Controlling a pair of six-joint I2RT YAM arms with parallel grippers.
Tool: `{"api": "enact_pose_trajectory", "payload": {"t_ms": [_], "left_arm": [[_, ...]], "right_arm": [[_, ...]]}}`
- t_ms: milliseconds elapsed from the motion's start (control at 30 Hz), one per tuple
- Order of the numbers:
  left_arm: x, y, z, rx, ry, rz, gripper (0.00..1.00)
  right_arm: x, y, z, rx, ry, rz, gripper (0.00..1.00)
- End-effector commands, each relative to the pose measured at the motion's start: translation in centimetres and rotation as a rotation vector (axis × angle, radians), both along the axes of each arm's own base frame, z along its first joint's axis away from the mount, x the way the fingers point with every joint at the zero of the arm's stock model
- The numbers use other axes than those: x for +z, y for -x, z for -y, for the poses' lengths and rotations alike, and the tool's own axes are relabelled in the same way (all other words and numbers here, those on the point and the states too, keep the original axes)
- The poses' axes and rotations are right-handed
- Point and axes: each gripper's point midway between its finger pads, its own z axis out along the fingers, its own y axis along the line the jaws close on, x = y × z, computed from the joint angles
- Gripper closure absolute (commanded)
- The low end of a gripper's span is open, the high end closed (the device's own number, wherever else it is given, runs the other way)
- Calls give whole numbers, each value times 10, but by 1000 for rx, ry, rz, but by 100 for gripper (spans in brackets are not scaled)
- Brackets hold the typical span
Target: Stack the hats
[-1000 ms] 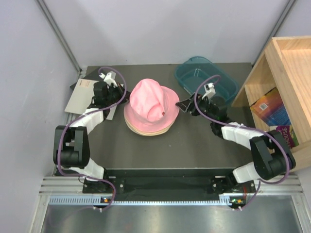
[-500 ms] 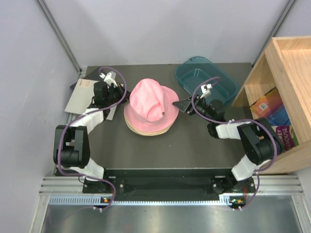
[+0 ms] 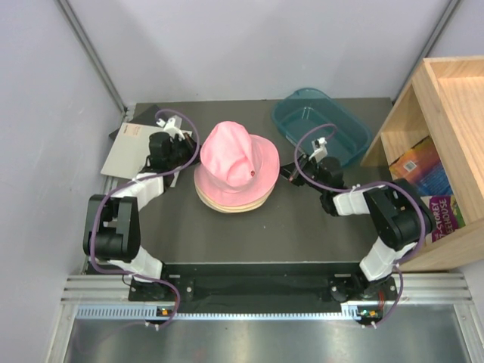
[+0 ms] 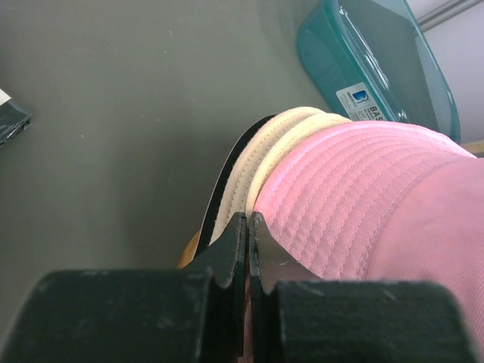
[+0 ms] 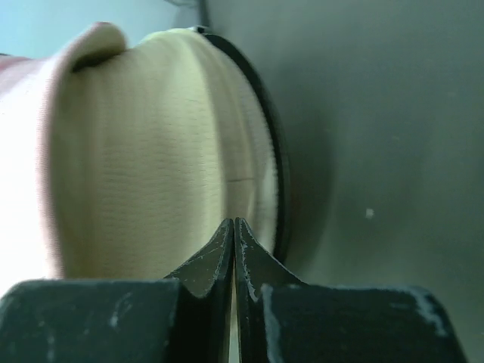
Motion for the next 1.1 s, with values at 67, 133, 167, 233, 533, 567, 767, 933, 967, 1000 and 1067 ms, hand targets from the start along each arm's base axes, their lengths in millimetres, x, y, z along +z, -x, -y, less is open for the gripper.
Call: {"api": "enact_pose_trajectory", "payload": {"t_ms": [67,133,167,233,533,567,767,933,967,1000,1067], "left_arm": [[-11,3,-7,58,-48,-2,100],[-7,4,-6,54,-54,10,100],[-4,2,-6,53,-55,15,100],[-2,2,-6,51,-57,15,100],[1,1,-3,34,-49,22,100],[1,1,-2,32,-46,19,100],[6,-1,0,25,-44,33,100],[7,0,2,17,-47,36,100],[7,-1,2,18,-49,38,100],[6,-1,2,18,-50,36,100],[7,-1,3,17,-49,37,100]], "right_arm": [[-18,2,7,-32,68,0,100],[-5,5,6,-13,11,19,100],[1,2,11,-21,-5,22,98],[19,2,16,-17,-45,50,95],[106,9,37,-33,-85,269,34],[106,9,35,-19,-82,273,32],[108,0,20,67,-94,302,27],[120,1,3,158,-155,357,27],[122,4,0,176,-161,364,28],[126,5,-3,187,-166,376,28],[128,8,-8,212,-174,385,28]]}}
